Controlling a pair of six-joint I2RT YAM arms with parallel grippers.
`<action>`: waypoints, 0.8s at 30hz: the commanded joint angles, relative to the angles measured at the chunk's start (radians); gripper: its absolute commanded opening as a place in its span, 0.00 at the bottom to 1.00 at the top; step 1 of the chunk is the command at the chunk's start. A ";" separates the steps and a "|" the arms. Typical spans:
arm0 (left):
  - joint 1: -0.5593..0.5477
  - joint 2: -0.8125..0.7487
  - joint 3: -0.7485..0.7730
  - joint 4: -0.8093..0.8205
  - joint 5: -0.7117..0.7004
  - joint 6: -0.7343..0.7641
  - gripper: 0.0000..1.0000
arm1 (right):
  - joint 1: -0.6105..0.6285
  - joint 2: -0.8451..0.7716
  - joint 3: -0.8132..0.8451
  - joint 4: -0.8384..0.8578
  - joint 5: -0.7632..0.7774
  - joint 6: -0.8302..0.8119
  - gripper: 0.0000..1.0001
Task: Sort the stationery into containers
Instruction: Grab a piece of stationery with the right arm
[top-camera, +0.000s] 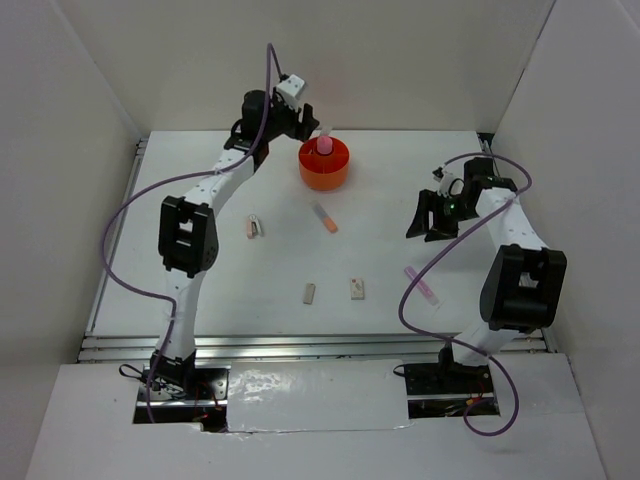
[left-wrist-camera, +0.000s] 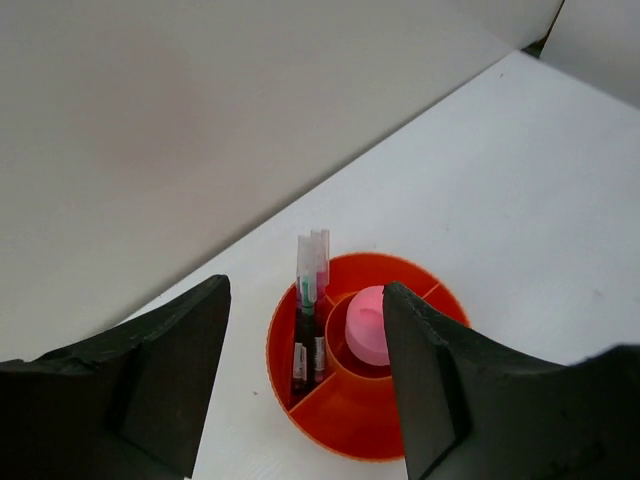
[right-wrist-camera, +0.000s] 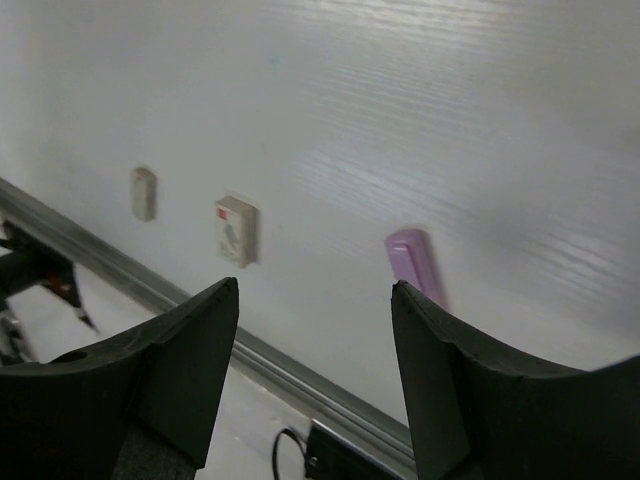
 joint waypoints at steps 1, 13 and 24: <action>-0.003 -0.233 -0.024 0.020 -0.007 -0.049 0.74 | 0.021 -0.087 -0.046 -0.107 0.194 -0.187 0.69; 0.001 -0.778 -0.600 -0.231 -0.151 -0.057 0.92 | 0.136 -0.156 -0.302 -0.036 0.507 -0.293 0.68; 0.053 -1.023 -0.881 -0.211 -0.038 -0.150 0.97 | 0.196 -0.062 -0.356 0.103 0.561 -0.313 0.61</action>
